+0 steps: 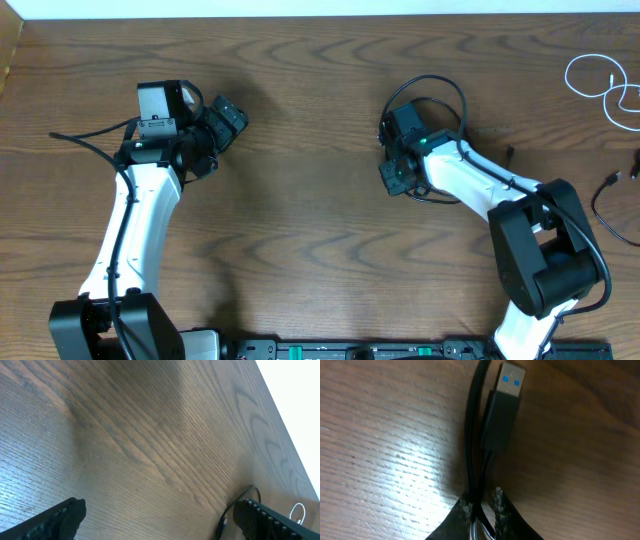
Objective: Untangle cables
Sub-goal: 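Drag the black cable with the right gripper to the right table edge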
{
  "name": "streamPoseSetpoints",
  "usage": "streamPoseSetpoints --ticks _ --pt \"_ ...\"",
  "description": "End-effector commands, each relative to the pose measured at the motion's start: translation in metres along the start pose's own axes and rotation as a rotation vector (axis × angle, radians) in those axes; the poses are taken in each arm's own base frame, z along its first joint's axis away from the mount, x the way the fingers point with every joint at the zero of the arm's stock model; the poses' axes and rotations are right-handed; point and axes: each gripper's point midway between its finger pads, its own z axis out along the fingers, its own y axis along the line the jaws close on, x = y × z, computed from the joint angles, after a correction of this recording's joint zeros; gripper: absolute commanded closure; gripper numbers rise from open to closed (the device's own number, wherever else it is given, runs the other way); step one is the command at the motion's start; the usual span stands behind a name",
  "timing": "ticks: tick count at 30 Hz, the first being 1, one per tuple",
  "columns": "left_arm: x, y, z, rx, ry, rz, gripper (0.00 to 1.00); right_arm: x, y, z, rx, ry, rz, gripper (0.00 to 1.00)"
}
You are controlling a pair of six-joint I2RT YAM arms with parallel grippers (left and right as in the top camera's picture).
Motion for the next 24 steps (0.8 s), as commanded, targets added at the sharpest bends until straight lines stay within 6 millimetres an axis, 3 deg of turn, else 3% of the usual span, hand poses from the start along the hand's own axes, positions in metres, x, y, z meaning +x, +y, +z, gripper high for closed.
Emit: streamPoseSetpoints --ticks 1,2,7,11,14,20,24 --pt "-0.004 0.000 -0.002 -0.007 -0.013 0.014 0.01 0.036 -0.011 0.018 0.081 0.099 0.040 0.92" --pt "-0.004 0.000 -0.002 -0.007 -0.013 0.014 0.01 0.039 -0.011 0.018 0.082 0.110 0.054 0.99" --pt "-0.004 0.000 -0.002 -0.007 -0.013 0.014 0.01 0.041 -0.007 0.011 0.045 0.135 0.165 0.99" --pt "-0.004 0.000 -0.002 -0.007 -0.013 0.014 0.01 0.007 -0.014 -0.019 -0.019 0.041 0.242 0.99" --pt "-0.004 0.000 -0.002 -0.007 -0.014 0.014 0.01 -0.030 -0.033 -0.063 -0.103 -0.078 0.321 0.99" --pt "-0.004 0.000 -0.002 -0.007 -0.014 0.014 0.01 -0.085 -0.115 -0.174 -0.208 -0.388 0.508 0.99" --pt "-0.004 0.000 -0.002 -0.007 -0.013 0.014 0.01 -0.102 -0.198 -0.235 -0.139 -0.603 0.651 0.99"
